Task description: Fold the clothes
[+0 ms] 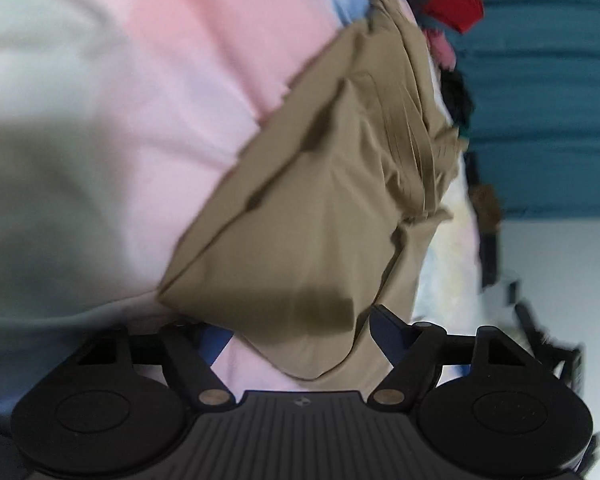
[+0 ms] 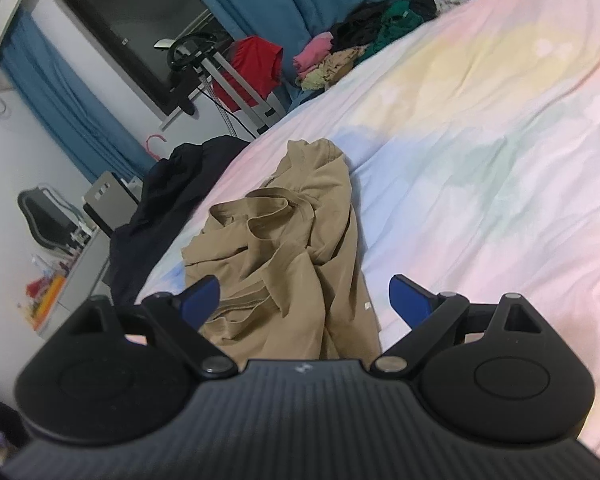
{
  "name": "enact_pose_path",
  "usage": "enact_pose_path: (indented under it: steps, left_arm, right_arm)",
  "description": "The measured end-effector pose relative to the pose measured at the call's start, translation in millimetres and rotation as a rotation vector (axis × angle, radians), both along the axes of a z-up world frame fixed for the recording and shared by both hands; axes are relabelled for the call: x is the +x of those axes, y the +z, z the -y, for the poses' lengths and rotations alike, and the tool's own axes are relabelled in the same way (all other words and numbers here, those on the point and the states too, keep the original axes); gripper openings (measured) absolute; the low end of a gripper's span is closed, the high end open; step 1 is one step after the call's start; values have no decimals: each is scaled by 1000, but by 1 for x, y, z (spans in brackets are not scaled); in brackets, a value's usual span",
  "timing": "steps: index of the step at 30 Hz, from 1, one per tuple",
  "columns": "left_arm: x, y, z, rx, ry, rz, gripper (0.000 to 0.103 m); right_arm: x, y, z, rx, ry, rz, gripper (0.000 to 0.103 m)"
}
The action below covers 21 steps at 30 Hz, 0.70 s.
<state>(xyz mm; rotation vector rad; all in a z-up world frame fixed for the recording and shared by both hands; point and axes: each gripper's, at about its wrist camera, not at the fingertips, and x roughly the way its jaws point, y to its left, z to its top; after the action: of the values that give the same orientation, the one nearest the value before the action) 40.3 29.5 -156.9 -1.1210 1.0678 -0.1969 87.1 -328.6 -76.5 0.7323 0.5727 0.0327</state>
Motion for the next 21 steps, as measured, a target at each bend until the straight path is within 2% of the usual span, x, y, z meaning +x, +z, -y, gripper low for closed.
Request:
enact_pose_path:
  steps: [5, 9, 11, 15, 16, 20, 21]
  left_arm:
    - [-5, 3, -3, -23, 15, 46, 74]
    - [-10, 4, -6, -47, 39, 90, 65]
    - [-13, 3, -6, -44, 54, 95, 64]
    - [-17, 1, -4, -19, 63, 85, 49]
    - [-18, 1, -3, -13, 66, 83, 45]
    - [-21, 1, -1, 2, 78, 88, 42]
    - [-20, 2, -1, 3, 82, 95, 38]
  right_arm:
    - [-23, -5, 3, 194, 54, 5, 93]
    - [-39, -13, -8, 303, 113, -20, 94]
    - [-45, -25, -14, 406, 148, -54, 94]
    - [-51, -55, -25, 582, 194, -136, 95]
    - [-50, -62, -27, 609, 196, -167, 95]
    - [-38, -84, -40, 675, 204, -268, 95]
    - [-37, -88, -42, 679, 202, -286, 95]
